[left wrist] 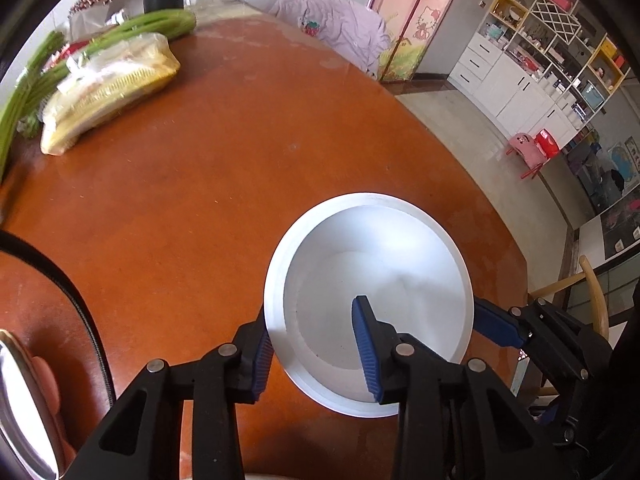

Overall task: Organize plates and bowls
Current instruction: 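Lift the small printed bowl and lower it into the large white bowl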

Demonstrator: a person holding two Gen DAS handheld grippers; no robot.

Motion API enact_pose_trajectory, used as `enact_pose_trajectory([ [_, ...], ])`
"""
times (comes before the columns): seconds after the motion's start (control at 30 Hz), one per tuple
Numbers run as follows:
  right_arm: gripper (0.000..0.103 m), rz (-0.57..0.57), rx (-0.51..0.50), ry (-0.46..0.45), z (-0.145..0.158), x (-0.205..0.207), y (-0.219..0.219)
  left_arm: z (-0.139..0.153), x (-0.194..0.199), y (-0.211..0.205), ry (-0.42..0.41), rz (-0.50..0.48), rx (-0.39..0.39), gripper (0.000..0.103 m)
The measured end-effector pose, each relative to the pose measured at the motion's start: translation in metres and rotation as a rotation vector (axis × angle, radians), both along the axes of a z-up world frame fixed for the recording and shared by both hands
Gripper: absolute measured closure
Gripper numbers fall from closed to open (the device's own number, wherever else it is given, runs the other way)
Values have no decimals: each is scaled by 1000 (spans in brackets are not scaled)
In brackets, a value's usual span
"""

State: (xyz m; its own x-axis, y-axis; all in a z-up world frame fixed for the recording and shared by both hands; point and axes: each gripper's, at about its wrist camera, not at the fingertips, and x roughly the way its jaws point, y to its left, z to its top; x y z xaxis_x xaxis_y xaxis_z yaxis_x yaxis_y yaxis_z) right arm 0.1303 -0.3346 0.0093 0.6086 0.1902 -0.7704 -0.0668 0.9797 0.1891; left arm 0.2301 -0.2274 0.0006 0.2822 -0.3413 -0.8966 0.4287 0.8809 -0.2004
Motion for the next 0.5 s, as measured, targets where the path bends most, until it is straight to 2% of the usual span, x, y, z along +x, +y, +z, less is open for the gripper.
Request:
enact_pose_trajectory([
  [0.5, 58, 91, -26, -125, 49, -48, 44, 54, -55, 51, -126, 83, -54, 65],
])
